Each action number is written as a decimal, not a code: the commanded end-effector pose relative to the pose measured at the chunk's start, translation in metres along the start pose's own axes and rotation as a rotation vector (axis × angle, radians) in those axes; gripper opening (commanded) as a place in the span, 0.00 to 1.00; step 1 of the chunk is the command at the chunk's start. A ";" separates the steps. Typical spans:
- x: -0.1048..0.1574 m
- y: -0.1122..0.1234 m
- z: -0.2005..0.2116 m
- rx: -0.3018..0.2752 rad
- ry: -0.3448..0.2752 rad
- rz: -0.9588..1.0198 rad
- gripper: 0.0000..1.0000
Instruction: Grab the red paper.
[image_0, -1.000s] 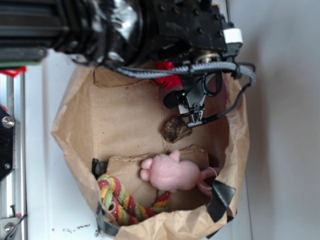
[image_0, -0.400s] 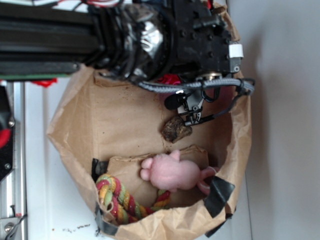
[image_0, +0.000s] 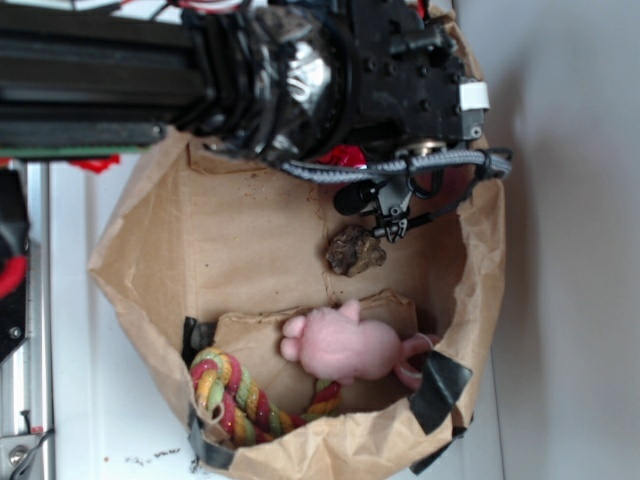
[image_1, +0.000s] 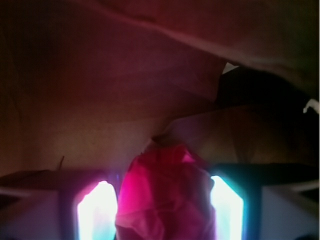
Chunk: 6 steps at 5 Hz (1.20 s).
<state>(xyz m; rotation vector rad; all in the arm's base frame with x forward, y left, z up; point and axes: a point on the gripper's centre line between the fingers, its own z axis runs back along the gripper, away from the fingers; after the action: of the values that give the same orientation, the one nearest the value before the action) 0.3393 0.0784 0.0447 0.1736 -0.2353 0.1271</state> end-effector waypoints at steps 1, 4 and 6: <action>0.010 0.007 0.034 -0.015 -0.081 -0.028 0.00; 0.000 -0.026 0.136 -0.148 -0.139 -0.115 0.00; -0.012 -0.040 0.171 -0.201 -0.123 -0.181 0.00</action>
<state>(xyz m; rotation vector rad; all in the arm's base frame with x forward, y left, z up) 0.2919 0.0050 0.1742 -0.0061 -0.2725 -0.0631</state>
